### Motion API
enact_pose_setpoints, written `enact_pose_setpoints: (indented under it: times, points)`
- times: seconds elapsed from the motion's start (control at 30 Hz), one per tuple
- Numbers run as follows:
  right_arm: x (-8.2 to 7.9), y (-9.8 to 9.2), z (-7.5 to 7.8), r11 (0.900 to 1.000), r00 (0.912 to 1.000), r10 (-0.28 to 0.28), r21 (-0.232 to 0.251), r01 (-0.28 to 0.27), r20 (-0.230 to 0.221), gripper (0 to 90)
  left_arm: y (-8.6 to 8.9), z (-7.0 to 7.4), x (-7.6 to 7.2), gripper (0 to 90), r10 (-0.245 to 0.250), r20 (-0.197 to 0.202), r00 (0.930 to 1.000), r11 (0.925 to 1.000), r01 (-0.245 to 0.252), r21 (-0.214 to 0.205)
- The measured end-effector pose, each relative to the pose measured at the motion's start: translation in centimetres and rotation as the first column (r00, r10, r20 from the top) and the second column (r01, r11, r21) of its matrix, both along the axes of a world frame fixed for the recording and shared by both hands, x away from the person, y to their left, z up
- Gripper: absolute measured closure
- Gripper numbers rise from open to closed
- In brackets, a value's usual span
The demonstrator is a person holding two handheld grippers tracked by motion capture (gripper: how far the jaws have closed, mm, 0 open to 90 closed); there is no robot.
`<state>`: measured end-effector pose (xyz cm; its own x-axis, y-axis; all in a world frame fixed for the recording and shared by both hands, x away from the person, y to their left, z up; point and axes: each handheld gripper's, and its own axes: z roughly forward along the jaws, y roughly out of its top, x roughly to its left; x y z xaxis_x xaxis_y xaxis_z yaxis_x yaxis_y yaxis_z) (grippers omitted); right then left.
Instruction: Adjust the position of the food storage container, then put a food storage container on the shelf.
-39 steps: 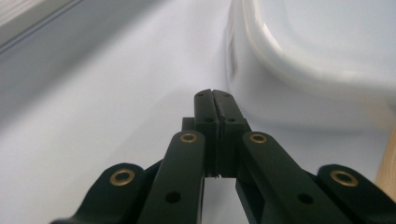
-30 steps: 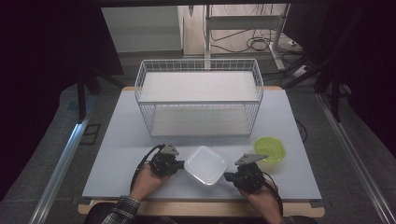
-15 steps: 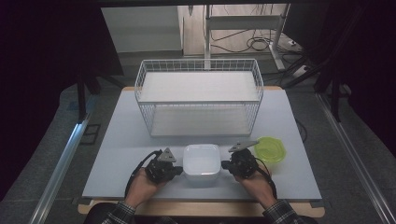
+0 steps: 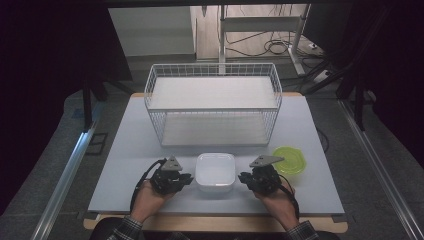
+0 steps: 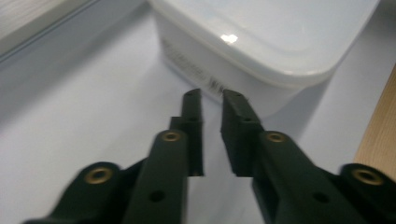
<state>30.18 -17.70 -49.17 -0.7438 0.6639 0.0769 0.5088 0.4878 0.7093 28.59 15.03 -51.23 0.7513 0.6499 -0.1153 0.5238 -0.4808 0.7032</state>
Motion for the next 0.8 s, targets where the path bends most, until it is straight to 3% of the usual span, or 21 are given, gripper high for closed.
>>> enact_pose_setpoints:
  times: [0.07, 0.13, 0.17, 0.2, 0.23, 0.33, 0.4, 0.43, 0.57, 0.7, 0.8]
  points:
    - [-0.3, -0.3, 0.2, 1.0000, 0.9998, 0.000, -0.010, 0.000, 0.022, 76.9, 0.4, 0.1, -0.2, 73.6, 0.006, -0.001, 1.0000, 1.0000, -0.006, -0.007]
    - [-1.0, -1.1, 0.8, 0.9995, 0.9960, 0.008, -0.030, -0.005, 0.089, 67.1, 1.2, 0.4, -0.7, 59.0, 0.016, 0.015, 0.9998, 0.9998, -0.015, -0.010]
    - [-1.0, -1.1, 0.8, 0.9995, 0.9960, 0.008, -0.030, -0.005, 0.089, 67.1, 1.4, 0.5, -0.9, 59.0, 0.019, 0.025, 0.9995, 0.9997, -0.019, -0.014]
    - [-1.4, -1.6, 1.2, 0.9998, 0.9920, 0.010, -0.016, -0.008, 0.126, 58.2, 1.7, 0.6, -1.1, 47.0, 0.024, 0.038, 0.9990, 0.9996, -0.023, -0.019]
    - [-1.4, -1.6, 1.2, 0.9998, 0.9920, 0.010, -0.016, -0.008, 0.126, 58.2, 1.9, 0.7, -1.3, 47.0, 0.030, 0.047, 0.9984, 0.9992, -0.029, -0.026]
    - [-1.8, -2.0, 1.4, 1.0000, 0.9882, 0.006, 0.005, -0.007, 0.153, 44.2, 2.5, 0.7, -2.1, 30.5, 0.041, 0.074, 0.9964, 0.9977, -0.037, -0.056]
    - [-1.9, -2.3, 1.3, 0.9997, 0.9888, 0.000, 0.024, -0.004, 0.149, 35.6, 2.7, 0.5, -2.5, 22.0, 0.036, 0.083, 0.9959, 0.9982, -0.032, -0.051]
    - [-2.0, -2.5, 1.0, 0.9990, 0.9916, -0.003, 0.045, -0.003, 0.130, 27.6, 2.7, 0.2, -2.9, 15.4, 0.044, 0.092, 0.9948, 0.9988, -0.042, -0.026]
    - [-2.0, -2.6, 0.7, 0.9984, 0.9921, 0.004, 0.056, -0.011, 0.126, 18.6, 2.8, -0.3, -2.9, 9.3, 0.061, 0.105, 0.9926, 0.9981, -0.061, -0.005]
    - [-1.8, -2.1, 0.2, 0.9987, 0.9910, 0.027, 0.039, -0.032, 0.131, 7.1, 2.8, -0.6, -2.5, 3.7, 0.058, 0.114, 0.9918, 0.9979, -0.055, -0.033]
    - [-1.8, -1.8, -0.1, 0.9987, 0.9920, 0.037, 0.032, -0.041, 0.121, 4.4, 2.8, -0.5, -2.4, 2.0, 0.075, 0.124, 0.9894, 0.9957, -0.068, -0.063]
